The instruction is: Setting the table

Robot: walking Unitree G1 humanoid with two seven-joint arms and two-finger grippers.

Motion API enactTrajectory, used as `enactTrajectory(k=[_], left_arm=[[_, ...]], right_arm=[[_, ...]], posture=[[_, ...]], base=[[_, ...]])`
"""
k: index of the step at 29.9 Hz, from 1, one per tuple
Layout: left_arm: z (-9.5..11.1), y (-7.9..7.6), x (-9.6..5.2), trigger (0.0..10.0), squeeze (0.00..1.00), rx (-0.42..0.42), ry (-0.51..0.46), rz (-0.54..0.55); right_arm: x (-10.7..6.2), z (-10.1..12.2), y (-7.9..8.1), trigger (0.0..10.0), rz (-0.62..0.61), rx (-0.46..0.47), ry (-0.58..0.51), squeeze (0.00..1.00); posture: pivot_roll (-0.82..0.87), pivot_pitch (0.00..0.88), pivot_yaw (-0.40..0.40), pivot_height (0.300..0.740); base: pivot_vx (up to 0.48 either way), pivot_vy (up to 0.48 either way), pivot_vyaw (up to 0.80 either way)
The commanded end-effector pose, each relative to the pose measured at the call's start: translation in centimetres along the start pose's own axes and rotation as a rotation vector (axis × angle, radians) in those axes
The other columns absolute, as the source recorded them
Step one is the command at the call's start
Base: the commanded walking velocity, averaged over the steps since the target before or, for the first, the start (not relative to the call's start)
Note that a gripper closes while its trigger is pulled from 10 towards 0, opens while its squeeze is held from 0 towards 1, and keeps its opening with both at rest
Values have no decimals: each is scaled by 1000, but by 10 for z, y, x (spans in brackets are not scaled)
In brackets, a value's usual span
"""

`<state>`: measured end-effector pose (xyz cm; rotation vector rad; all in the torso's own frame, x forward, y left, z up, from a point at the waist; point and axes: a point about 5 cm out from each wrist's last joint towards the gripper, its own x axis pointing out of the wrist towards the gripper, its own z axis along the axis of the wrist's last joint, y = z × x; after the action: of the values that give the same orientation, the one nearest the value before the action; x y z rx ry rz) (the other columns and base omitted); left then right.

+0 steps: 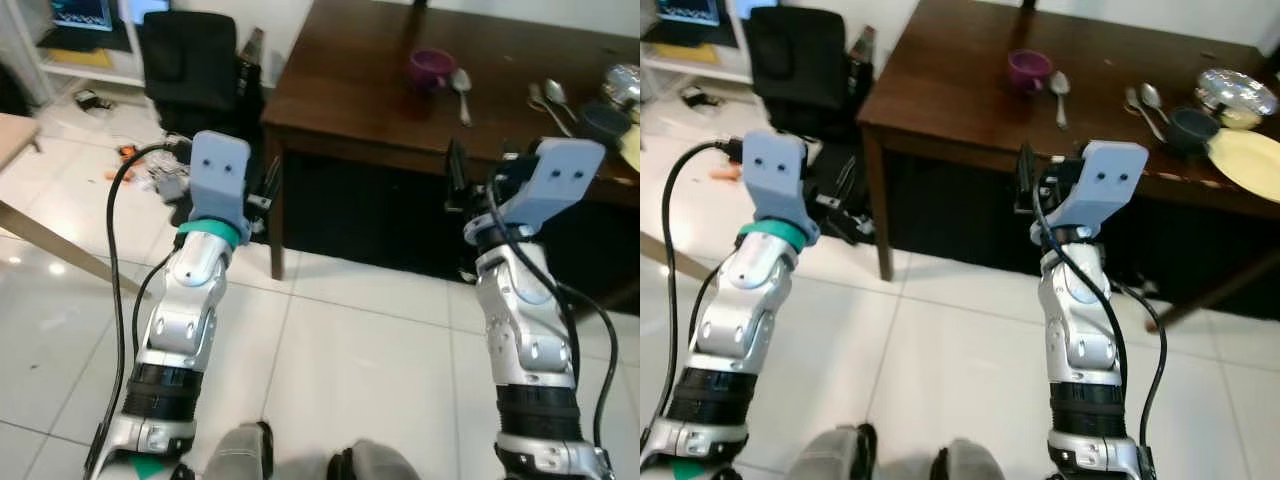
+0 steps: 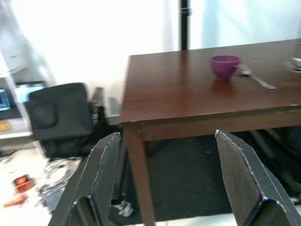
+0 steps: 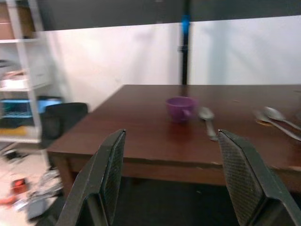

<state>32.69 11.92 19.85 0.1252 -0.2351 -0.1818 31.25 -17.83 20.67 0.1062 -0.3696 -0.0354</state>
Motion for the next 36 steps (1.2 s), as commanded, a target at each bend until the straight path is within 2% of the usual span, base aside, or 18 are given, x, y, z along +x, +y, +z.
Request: enactTrajectory(k=[1,6,36], left_arm=[[-7,-2,0,10000,0,-9,38,-11],[-8,-3,0,10000,0,-10,43,-15],[-10,-1,0,10000,0,18,56,-5]], right_arm=[[-1,-2,-3,10000,-17,18,16,0],[-2,-3,-3,10000,-12,10,22,0],[1,2,0,10000,-1,40,-1,0]], posture=[[36,45,13,740],[36,47,11,740],[41,60,15,740]], base=[[0,0,0],[0,0,0],[0,0,794]])
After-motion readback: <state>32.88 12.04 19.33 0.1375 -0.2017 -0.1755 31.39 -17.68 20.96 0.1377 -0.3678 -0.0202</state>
